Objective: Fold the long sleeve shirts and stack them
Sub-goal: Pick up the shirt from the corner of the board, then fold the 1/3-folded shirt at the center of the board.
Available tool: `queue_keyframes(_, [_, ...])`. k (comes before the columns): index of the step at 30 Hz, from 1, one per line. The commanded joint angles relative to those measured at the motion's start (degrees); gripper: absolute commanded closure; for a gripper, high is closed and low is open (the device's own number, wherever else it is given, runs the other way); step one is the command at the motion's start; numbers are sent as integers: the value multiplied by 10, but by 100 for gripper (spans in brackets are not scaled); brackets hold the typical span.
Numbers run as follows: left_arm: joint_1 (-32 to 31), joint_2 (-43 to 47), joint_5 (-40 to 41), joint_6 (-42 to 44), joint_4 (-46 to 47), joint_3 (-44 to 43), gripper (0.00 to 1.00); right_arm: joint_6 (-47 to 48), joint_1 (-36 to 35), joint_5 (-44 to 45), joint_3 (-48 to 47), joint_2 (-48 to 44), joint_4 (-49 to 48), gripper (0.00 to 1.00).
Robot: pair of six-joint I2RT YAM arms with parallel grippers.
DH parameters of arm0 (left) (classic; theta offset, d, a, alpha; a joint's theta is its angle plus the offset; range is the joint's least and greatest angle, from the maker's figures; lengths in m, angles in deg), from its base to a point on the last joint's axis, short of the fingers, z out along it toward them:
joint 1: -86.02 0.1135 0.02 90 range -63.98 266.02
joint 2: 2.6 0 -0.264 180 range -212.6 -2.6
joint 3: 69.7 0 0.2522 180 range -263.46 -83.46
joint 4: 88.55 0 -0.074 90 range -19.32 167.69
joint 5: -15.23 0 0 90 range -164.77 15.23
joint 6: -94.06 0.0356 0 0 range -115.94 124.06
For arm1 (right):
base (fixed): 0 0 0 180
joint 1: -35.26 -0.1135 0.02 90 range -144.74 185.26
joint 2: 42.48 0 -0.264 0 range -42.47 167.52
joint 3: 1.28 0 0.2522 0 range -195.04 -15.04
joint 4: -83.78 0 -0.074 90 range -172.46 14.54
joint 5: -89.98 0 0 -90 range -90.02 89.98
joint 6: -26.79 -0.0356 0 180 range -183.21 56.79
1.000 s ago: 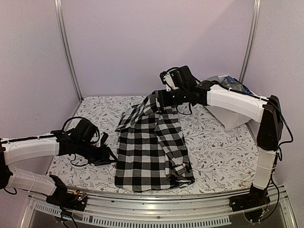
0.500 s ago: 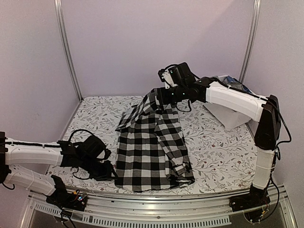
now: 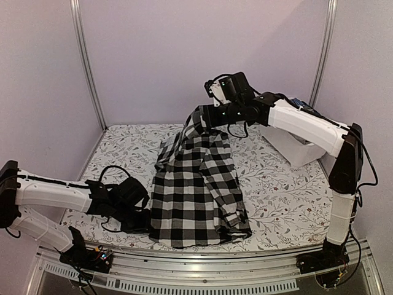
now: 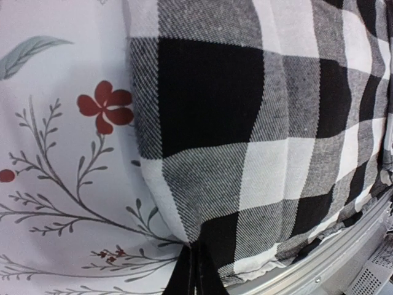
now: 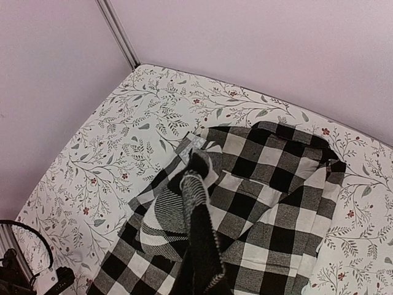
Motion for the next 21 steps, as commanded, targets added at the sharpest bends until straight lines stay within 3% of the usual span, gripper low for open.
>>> queue_keyframes(1, [-13,3,16,8,-15,-38,100,26,0,36,-45,4,16,100])
queue_keyframes(13, [-36,-53,-45,105,-73,-183,100,116,29,150,-90,-12,47,100])
queue_keyframes(21, [-52,-120,-103,168,-85,-264,100,116,47,197,-26,-54,59,100])
